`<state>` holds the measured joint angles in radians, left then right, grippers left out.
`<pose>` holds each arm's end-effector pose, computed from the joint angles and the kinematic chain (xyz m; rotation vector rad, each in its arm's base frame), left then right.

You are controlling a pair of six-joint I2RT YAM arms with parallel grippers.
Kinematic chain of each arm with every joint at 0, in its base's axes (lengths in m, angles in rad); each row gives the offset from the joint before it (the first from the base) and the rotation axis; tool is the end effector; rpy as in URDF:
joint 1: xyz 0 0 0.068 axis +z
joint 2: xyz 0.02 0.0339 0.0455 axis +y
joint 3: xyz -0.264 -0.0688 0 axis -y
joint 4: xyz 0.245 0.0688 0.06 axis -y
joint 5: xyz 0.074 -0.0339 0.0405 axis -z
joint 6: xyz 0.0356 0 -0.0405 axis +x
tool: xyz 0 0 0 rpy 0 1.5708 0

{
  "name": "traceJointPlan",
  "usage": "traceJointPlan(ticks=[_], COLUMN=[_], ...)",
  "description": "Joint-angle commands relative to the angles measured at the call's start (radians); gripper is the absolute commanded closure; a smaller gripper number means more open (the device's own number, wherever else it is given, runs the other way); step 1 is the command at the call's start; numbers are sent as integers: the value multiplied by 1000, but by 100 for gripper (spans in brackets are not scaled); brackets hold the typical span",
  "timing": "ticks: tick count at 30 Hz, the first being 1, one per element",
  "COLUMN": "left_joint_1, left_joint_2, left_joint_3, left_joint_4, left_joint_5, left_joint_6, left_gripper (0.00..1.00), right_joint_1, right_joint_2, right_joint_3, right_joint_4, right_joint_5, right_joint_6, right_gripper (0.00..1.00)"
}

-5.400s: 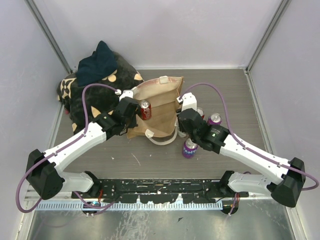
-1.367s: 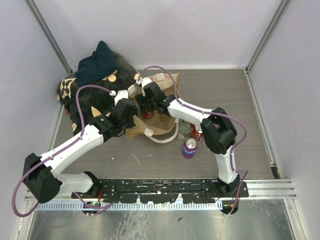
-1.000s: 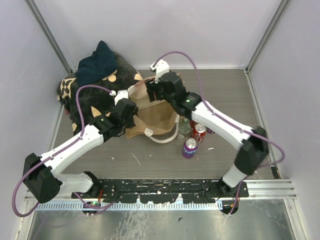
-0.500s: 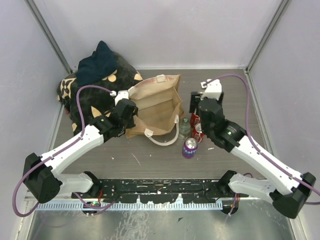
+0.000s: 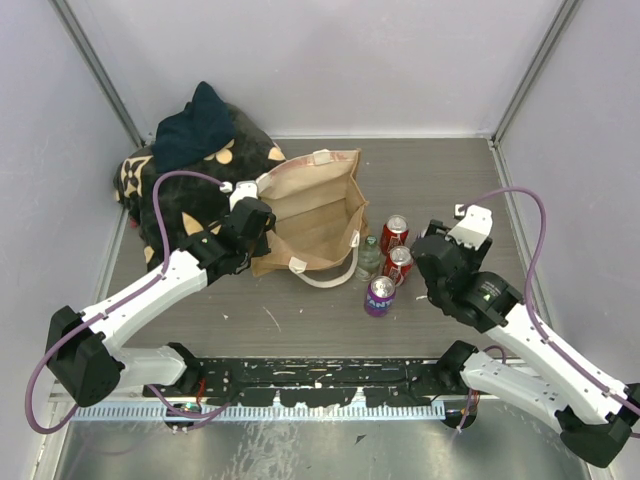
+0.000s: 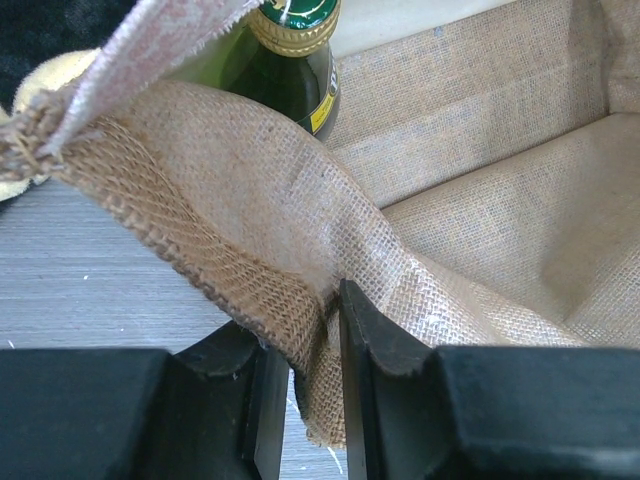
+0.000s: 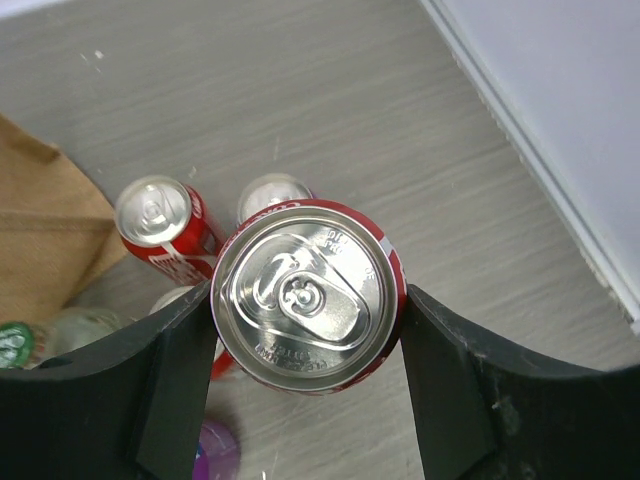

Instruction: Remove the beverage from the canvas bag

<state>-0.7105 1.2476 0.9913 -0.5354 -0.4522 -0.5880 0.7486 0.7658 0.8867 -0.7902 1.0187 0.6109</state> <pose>0.2094 -0.1596 0.2843 -0.0747 2.2683 -0.1468 0.1220 0.0720 0.3281 0.3703 1.8732 -0.2399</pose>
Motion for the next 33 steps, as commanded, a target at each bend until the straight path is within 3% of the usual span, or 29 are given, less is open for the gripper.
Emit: traceJointPlan(ticks=[1, 13, 25, 27, 31, 33], left_joint_1=[8, 7, 9, 8, 7, 8], left_joint_2=[3, 6, -2, -3, -6, -5], left_joint_3=[-25, -8, -18, -19, -20, -21], left_joint_4=[-27, -44, -59, -60, -60, -60], left_joint_5=[3, 0, -2, -2, -4, -4], left_joint_6=[14, 23, 16, 16, 17, 17], left_gripper=[67, 59, 54, 53, 53, 53], right_joint_1=[0, -2, -37, -40, -42, -43], right_joint_2=[-26, -13, 83, 90, 103, 112], right_joint_3=[-68, -298, -343, -354, -358, -333], right_joint_4=[-60, 134, 213, 213, 193, 169], right_joint_5=[24, -85, -155, -165, -164, -147], right_joint_6=[242, 297, 287, 297, 306, 305], right_gripper=[100, 99, 98, 88, 30, 17])
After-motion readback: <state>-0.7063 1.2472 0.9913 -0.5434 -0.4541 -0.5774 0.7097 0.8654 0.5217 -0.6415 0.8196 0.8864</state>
